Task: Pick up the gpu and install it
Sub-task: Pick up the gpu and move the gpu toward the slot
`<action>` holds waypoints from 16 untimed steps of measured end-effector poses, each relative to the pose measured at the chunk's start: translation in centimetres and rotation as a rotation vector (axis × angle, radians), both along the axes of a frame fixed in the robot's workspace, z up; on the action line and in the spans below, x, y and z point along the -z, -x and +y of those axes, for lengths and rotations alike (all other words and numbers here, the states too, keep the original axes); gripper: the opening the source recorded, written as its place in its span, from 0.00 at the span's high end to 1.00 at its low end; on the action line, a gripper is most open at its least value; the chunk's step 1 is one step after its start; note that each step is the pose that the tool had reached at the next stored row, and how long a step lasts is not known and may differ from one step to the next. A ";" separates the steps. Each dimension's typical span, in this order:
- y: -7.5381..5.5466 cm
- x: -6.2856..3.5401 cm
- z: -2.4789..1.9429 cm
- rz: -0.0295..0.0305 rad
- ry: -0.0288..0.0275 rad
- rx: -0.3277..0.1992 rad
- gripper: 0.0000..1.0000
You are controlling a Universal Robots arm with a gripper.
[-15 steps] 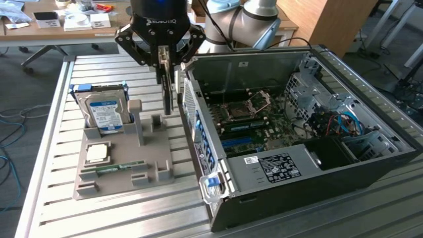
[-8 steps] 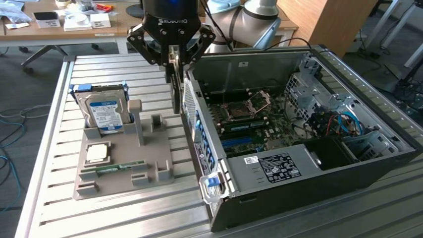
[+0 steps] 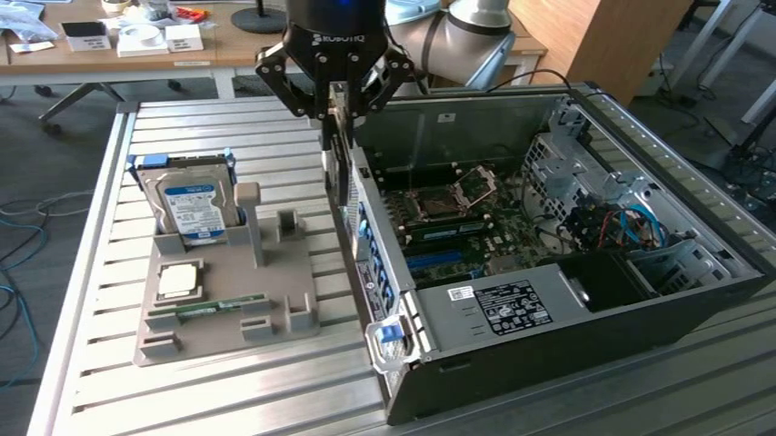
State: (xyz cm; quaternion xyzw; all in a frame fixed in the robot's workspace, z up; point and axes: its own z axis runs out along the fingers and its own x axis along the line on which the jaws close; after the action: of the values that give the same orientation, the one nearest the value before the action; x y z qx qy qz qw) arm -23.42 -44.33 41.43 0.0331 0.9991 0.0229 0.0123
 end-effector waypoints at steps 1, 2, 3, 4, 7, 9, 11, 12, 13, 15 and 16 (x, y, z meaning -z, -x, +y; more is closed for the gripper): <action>-0.2 0.00 0.01 0.0000 -0.0001 0.000 0.73; -0.4 0.00 0.01 -0.0001 -0.0001 0.000 0.73; -0.6 0.00 0.01 -0.0001 -0.0001 0.000 0.73; -0.8 0.00 0.02 0.0000 0.0000 0.000 0.73; -1.4 0.00 0.04 0.0000 0.0000 0.000 0.73; -1.7 -0.01 0.05 0.0001 0.0000 0.000 0.73; -2.1 -0.01 0.06 0.0001 0.0001 0.000 0.73; -2.3 -0.01 0.06 0.0001 0.0001 0.000 0.73; -2.5 0.00 0.07 0.0000 0.0000 0.000 0.73; -2.8 0.00 0.08 -0.0001 -0.0001 0.000 0.73; -3.0 0.00 0.09 0.0000 0.0000 0.000 0.73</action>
State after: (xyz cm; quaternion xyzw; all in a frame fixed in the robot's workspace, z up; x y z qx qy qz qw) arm -20.40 -44.24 41.43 0.0330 0.9991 0.0230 0.0123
